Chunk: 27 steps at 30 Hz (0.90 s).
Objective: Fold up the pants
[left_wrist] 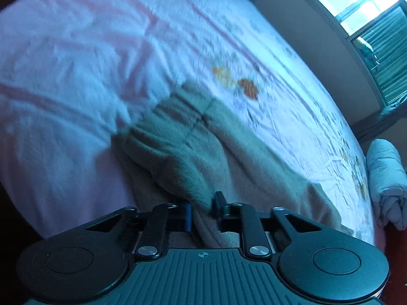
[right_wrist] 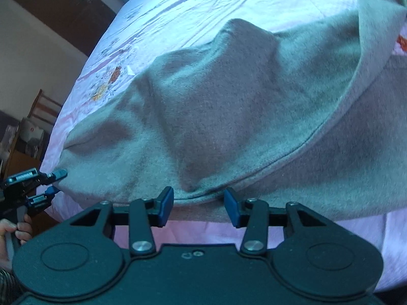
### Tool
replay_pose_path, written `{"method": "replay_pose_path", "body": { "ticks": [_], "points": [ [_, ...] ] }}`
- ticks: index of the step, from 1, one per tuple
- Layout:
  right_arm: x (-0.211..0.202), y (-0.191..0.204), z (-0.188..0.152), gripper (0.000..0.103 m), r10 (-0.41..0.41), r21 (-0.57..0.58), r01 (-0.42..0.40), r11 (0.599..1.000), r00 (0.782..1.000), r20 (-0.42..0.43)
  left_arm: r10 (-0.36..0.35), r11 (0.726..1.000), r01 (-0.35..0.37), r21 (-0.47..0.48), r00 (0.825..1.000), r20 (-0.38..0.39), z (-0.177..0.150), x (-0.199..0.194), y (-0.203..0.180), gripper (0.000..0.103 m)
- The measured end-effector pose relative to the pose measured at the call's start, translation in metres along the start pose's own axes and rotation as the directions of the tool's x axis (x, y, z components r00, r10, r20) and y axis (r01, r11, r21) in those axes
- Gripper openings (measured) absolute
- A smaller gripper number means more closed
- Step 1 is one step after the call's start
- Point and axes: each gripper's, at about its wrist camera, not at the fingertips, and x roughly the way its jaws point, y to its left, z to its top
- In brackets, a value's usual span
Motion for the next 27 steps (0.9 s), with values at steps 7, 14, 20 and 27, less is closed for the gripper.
{"method": "replay_pose_path", "body": {
  "ticks": [7,14,20,27],
  "points": [
    [0.006,0.006,-0.002,0.019,0.035,0.054,-0.033,0.998,0.999,-0.037,0.045,0.998,-0.045,0.054,0.999,-0.003,-0.005,0.009,0.014,0.017],
    [0.019,-0.015,-0.002,0.016,0.068,0.298,-0.06,0.953,0.998,-0.015,0.045,0.997,-0.045,0.067,0.999,-0.002,-0.004,0.013,0.014,0.017],
    [0.019,-0.007,-0.006,0.0,0.039,0.269,-0.047,0.962,0.999,0.034,0.055,0.995,-0.056,0.083,0.998,0.014,-0.001,0.013,0.014,0.017],
    [-0.008,0.03,-0.011,0.0,0.015,0.065,-0.022,0.998,0.995,0.103,0.049,0.994,-0.055,0.093,0.997,0.059,0.008,0.004,0.021,0.017]
  ]
}}
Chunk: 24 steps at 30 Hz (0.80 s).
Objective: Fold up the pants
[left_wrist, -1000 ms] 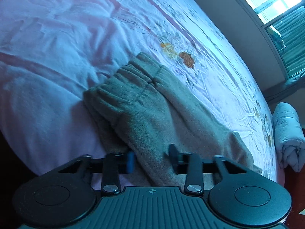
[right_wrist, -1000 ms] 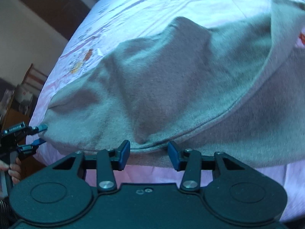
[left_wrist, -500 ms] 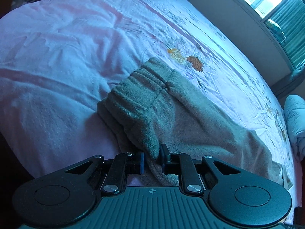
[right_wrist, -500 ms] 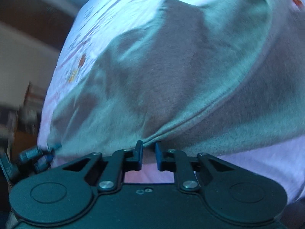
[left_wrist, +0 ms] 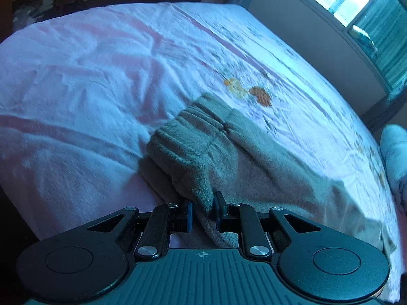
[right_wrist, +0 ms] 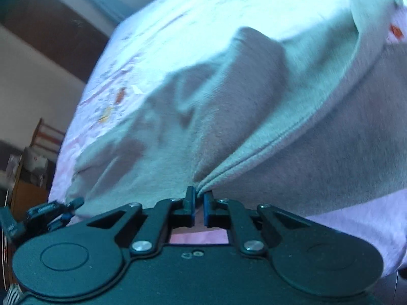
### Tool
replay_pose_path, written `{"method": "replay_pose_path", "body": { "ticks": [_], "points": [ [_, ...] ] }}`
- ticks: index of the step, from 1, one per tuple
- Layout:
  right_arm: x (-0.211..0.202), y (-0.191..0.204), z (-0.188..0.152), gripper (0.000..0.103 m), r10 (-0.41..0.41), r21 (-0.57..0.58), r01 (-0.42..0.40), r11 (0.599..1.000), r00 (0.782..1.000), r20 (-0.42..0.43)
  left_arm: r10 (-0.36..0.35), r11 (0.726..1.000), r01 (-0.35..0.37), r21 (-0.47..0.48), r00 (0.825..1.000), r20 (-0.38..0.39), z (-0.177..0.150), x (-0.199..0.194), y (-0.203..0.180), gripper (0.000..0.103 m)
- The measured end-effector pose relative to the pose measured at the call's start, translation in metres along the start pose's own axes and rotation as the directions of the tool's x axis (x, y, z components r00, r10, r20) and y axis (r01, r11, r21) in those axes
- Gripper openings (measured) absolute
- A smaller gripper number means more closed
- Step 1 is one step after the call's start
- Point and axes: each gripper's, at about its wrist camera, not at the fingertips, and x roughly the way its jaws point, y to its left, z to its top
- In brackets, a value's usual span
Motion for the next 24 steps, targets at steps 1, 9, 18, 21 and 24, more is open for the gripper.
{"method": "replay_pose_path", "body": {
  "ticks": [1,9,18,21,24],
  "points": [
    [-0.003,0.003,-0.002,0.0,0.004,-0.016,-0.004,1.0,1.0,0.001,0.0,1.0,0.0,-0.003,1.0,0.001,0.001,0.001,0.002,0.017],
    [0.003,-0.017,-0.014,0.0,-0.058,-0.039,0.057,0.998,0.998,-0.022,0.001,0.999,0.0,0.034,0.999,-0.051,-0.012,0.012,0.0,0.017],
    [0.012,-0.013,-0.018,0.013,-0.076,-0.057,0.074,0.996,0.996,-0.042,-0.006,0.998,0.007,0.059,1.0,-0.02,-0.014,-0.02,-0.006,0.029],
    [0.003,-0.015,-0.017,0.019,-0.067,-0.053,0.066,0.996,0.998,-0.011,-0.025,0.986,0.024,0.168,1.0,0.004,-0.023,-0.043,-0.033,0.04],
    [-0.006,-0.018,-0.015,0.019,-0.071,-0.074,0.072,0.995,0.997,0.019,-0.085,0.962,0.09,0.257,0.996,-0.029,-0.036,-0.052,-0.07,0.046]
  ]
}}
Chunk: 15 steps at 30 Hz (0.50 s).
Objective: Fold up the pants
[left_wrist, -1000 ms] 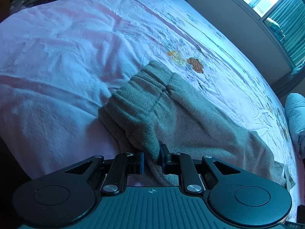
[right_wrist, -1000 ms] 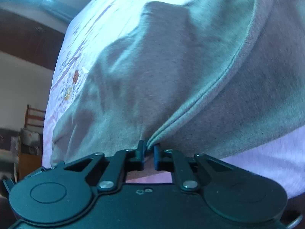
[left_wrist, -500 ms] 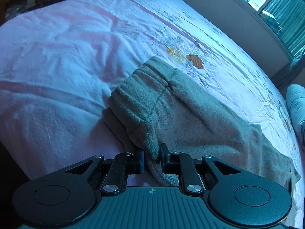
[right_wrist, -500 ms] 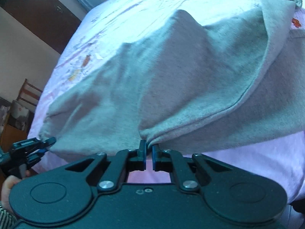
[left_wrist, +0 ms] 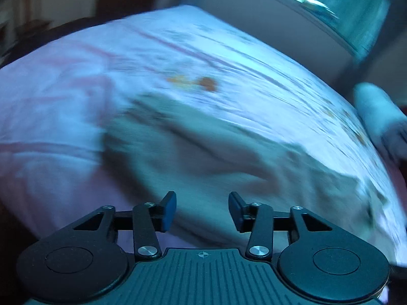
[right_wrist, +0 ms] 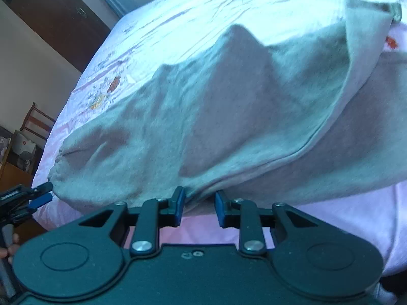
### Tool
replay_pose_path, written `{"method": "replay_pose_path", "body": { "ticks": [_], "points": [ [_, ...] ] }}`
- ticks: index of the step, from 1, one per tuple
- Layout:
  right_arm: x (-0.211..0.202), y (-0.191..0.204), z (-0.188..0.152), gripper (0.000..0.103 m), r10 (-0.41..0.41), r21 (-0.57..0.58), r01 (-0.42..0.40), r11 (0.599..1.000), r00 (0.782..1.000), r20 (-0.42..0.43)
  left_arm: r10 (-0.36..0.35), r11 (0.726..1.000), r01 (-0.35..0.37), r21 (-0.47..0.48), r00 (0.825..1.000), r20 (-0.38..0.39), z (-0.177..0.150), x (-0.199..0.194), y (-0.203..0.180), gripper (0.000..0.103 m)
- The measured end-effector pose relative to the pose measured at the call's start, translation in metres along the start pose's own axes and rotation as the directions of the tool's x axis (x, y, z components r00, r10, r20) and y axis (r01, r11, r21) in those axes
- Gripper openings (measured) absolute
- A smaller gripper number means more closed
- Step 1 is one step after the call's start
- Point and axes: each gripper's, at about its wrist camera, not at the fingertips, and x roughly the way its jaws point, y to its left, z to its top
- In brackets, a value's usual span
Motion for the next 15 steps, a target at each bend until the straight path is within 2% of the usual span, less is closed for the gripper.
{"method": "replay_pose_path", "body": {
  "ticks": [3,5,7,10,15],
  "points": [
    [-0.007,-0.012,0.002,0.019,-0.004,0.037,0.003,0.999,1.0,0.015,-0.083,0.994,0.088,0.066,0.994,-0.071,-0.011,0.016,-0.047,0.046],
    [-0.013,-0.021,0.005,0.019,-0.019,0.054,0.017,0.998,0.999,0.04,-0.126,0.984,0.141,0.11,0.983,-0.131,-0.024,0.03,-0.079,0.046],
    [-0.02,-0.034,0.01,0.019,-0.037,0.094,0.032,0.995,0.998,0.06,-0.139,0.971,0.17,0.168,0.974,-0.182,-0.04,0.042,-0.112,0.046],
    [-0.029,-0.056,0.017,0.02,-0.081,0.144,0.07,0.987,0.994,0.077,-0.104,0.965,0.156,0.209,0.965,-0.239,-0.06,0.061,-0.143,0.045],
    [-0.032,-0.082,0.027,0.02,-0.132,0.21,0.115,0.971,0.989,0.07,-0.037,0.968,0.093,0.232,0.972,-0.234,-0.07,0.072,-0.162,0.045]
  ]
}}
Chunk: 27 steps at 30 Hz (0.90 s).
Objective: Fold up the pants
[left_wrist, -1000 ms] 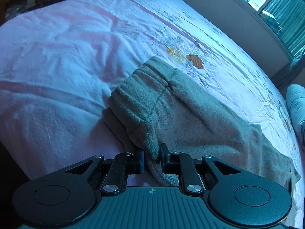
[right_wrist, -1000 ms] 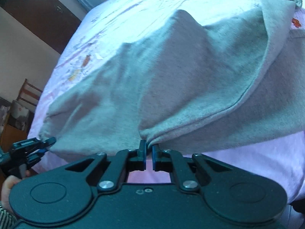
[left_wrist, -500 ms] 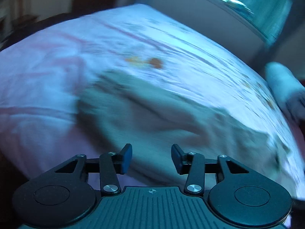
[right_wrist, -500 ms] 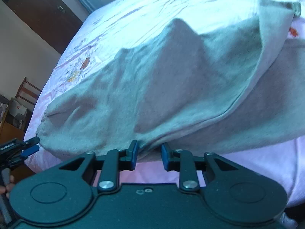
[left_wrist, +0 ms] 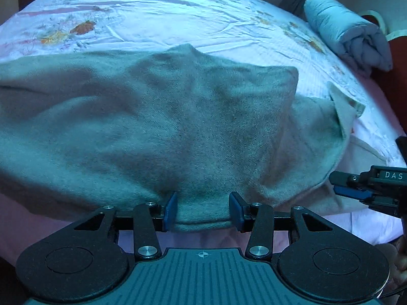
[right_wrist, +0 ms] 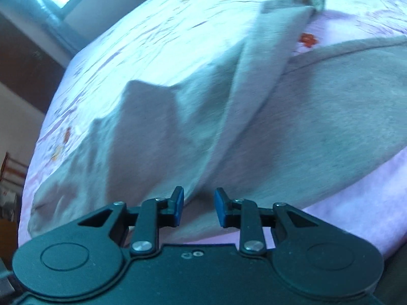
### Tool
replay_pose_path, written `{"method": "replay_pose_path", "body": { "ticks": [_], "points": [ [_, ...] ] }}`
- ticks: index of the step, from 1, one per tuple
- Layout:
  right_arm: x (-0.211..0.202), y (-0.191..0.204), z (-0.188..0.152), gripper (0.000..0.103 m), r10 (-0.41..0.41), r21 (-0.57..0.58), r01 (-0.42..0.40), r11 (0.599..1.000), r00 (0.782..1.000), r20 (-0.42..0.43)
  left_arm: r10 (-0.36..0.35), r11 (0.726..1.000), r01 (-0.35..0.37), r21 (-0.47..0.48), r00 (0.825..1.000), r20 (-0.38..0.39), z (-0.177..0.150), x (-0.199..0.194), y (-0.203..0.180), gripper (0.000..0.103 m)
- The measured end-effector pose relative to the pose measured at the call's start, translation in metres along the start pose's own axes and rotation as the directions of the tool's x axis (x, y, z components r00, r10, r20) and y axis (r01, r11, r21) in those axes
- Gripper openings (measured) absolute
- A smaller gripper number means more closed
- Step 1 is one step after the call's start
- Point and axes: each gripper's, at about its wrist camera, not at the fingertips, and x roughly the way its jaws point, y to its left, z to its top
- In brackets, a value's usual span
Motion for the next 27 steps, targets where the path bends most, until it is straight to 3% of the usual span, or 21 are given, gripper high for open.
{"method": "replay_pose_path", "body": {
  "ticks": [9,13,18,27],
  "points": [
    [0.018,-0.003,0.022,0.02,-0.071,0.04,0.07,0.997,0.997,0.011,0.034,0.999,-0.034,-0.001,0.999,-0.015,0.002,0.012,-0.006,0.045],
    [0.019,-0.007,0.027,0.0,-0.08,0.037,0.079,0.996,0.996,0.039,0.025,1.0,-0.026,-0.011,1.0,-0.015,0.002,0.013,-0.004,0.045],
    [-0.01,-0.014,0.012,0.0,-0.058,0.016,0.057,0.998,0.993,0.098,0.017,1.0,-0.017,-0.016,1.0,-0.016,0.003,0.012,-0.002,0.045],
    [-0.032,-0.029,-0.022,0.0,-0.067,0.025,0.065,0.998,0.992,0.106,0.009,1.0,-0.009,-0.012,1.0,-0.017,0.002,0.011,0.0,0.045]
  ]
}}
